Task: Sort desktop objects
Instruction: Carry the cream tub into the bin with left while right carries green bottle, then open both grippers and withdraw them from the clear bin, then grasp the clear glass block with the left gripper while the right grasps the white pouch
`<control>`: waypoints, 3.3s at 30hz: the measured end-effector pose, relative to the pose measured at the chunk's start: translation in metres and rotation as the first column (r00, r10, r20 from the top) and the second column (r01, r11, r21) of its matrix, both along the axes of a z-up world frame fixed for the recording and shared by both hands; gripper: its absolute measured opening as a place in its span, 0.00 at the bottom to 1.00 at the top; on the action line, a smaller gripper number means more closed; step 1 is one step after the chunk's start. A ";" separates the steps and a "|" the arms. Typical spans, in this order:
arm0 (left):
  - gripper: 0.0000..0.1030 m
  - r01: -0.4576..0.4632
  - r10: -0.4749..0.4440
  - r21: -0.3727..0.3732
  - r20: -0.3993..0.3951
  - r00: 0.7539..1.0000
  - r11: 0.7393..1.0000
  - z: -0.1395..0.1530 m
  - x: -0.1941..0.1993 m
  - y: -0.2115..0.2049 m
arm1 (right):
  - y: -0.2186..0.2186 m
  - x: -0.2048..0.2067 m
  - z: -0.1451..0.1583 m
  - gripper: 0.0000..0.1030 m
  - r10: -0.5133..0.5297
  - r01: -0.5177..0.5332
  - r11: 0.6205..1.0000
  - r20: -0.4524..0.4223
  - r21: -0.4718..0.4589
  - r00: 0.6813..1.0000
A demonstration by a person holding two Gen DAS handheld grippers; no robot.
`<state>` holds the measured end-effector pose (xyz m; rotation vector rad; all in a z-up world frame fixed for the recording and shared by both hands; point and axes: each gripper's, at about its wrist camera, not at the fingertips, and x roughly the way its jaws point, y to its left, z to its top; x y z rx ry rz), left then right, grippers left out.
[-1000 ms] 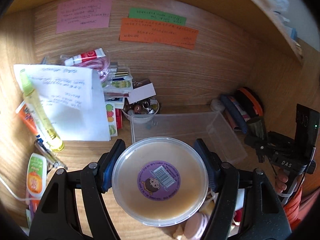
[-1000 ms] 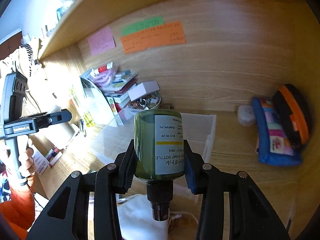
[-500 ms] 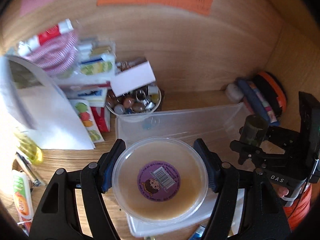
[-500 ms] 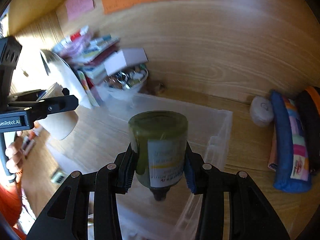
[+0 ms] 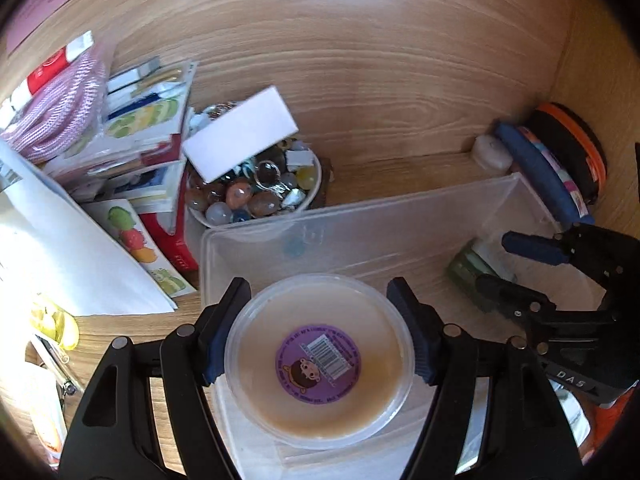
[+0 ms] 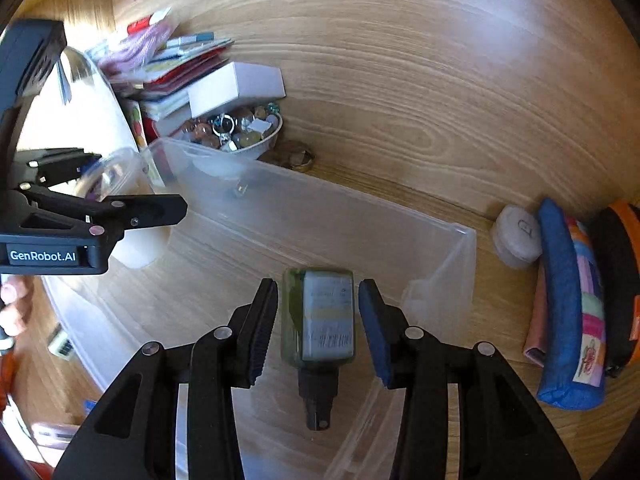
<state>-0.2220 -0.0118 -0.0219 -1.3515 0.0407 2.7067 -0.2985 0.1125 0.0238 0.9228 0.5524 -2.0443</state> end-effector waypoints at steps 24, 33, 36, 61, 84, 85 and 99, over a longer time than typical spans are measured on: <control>0.91 -0.057 0.038 -0.108 -0.175 0.984 0.993 0.049 0.075 -0.003 | 0.040 0.052 0.055 0.75 0.008 -0.025 0.992 -0.141 -0.122 0.990; 0.94 -0.059 0.028 -0.128 -0.229 0.973 0.990 0.064 0.129 0.003 | 0.074 0.095 0.077 0.79 0.003 -0.036 0.984 -0.181 -0.176 0.983; 0.95 -0.061 0.032 -0.114 -0.238 0.971 0.992 0.065 0.143 0.000 | 0.084 0.108 0.081 0.79 0.005 -0.041 0.981 -0.184 -0.191 0.983; 0.95 -0.120 0.120 -0.040 -0.003 0.993 0.992 -0.029 0.173 -0.041 | 0.137 0.114 0.016 0.93 -0.064 0.075 0.975 0.062 -0.207 0.996; 0.95 -0.101 0.106 -0.086 0.048 0.993 0.991 -0.062 0.151 -0.029 | 0.081 0.084 -0.036 0.77 0.027 0.001 0.995 0.268 -0.105 0.963; 0.95 -0.104 0.108 -0.087 0.045 0.993 0.991 -0.062 0.151 -0.030 | 0.079 0.084 -0.036 0.68 0.039 -0.008 0.994 0.274 -0.110 0.961; 0.20 -0.067 0.067 -0.047 0.002 0.998 0.997 -0.056 0.155 -0.025 | 0.090 0.087 -0.012 0.32 0.006 0.074 0.953 0.260 -0.295 0.966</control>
